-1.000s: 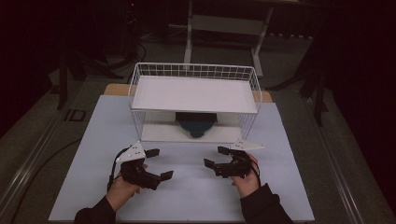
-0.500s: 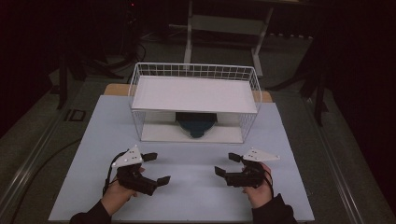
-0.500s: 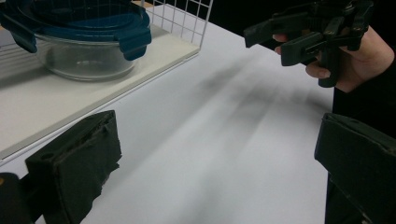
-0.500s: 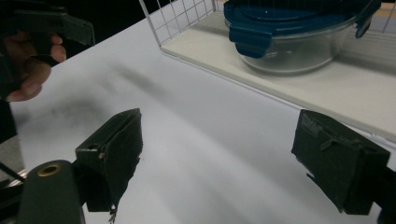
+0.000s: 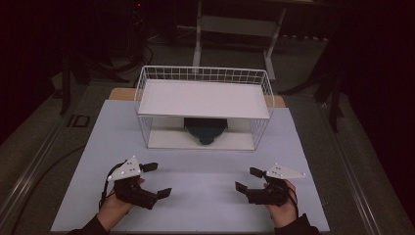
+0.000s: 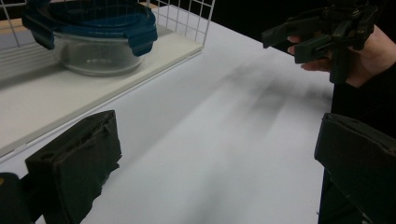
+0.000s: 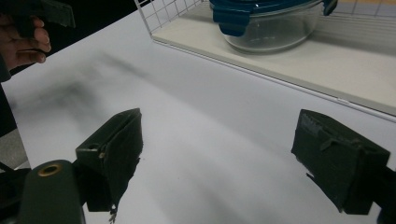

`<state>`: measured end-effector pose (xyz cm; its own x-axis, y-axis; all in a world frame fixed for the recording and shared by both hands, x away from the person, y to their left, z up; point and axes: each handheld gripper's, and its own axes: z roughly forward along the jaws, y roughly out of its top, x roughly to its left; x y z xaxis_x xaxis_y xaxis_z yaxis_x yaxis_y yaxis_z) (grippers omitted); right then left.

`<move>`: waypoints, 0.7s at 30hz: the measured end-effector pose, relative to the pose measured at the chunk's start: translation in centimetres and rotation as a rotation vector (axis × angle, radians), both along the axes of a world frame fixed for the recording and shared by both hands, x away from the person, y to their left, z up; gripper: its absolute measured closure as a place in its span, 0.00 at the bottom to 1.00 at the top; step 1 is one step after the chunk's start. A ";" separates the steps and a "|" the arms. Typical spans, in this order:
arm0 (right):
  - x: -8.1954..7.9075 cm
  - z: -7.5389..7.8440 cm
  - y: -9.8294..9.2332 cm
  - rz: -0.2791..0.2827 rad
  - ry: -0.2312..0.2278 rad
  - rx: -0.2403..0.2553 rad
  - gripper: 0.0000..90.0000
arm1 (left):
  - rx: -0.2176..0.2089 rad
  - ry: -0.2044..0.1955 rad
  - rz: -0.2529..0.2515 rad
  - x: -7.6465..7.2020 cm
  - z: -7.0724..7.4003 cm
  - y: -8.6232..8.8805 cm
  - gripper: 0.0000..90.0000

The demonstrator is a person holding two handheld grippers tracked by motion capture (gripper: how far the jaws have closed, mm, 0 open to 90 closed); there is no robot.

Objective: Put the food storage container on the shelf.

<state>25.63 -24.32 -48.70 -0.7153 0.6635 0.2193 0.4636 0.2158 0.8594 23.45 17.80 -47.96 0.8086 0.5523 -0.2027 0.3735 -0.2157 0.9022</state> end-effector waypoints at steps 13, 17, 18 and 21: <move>-1.2 -0.6 -2.3 0.017 -0.003 0.019 0.18 | -0.021 0.000 0.007 -1.4 -0.2 1.2 0.00; -1.6 -0.6 -2.9 0.005 -0.010 0.011 0.18 | -0.017 -0.003 0.009 -1.6 -0.3 1.5 0.00; -1.7 -0.7 -3.1 0.003 -0.011 0.005 0.18 | -0.017 -0.005 0.009 -1.6 -0.3 1.5 0.00; -1.9 -0.7 -3.3 0.005 -0.009 0.006 0.18 | -0.018 -0.005 0.009 -1.7 -0.3 1.7 0.00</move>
